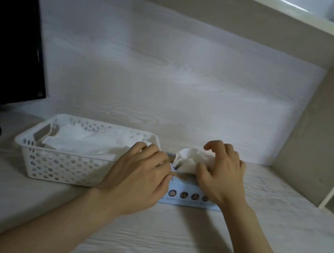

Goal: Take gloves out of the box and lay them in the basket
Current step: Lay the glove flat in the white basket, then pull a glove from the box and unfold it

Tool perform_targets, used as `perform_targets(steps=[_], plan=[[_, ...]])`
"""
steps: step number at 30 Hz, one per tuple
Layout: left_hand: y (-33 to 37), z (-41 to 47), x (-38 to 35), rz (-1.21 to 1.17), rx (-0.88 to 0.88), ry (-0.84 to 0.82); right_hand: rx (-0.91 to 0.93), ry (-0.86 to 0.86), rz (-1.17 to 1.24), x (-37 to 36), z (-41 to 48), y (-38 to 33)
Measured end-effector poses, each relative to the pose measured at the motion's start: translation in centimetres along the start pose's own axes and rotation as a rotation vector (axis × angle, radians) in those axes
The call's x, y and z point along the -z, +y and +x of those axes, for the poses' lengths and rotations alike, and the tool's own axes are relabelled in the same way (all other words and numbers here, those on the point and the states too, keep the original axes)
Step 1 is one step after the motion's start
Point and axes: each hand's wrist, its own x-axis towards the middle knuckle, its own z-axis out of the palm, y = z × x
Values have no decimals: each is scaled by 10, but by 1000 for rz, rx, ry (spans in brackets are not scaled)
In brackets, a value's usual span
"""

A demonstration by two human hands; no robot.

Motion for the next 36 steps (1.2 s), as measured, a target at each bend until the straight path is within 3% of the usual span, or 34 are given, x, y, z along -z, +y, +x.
perform_targets(steps=[4,18,27,31,36], plan=[[5,5,-1,48,19,-6,-69,39,44,2,-3,10],[56,41,-29,130,86,-62,192,342,34,2,2,16],[67,24,-39,119,77,-176,38,588,295,7,0,-4],[65,23,-44,139,68,-158,-45,683,313,14,-1,-9],[63,23,-42,70,84,-107,-152,871,506,27,-5,-17]])
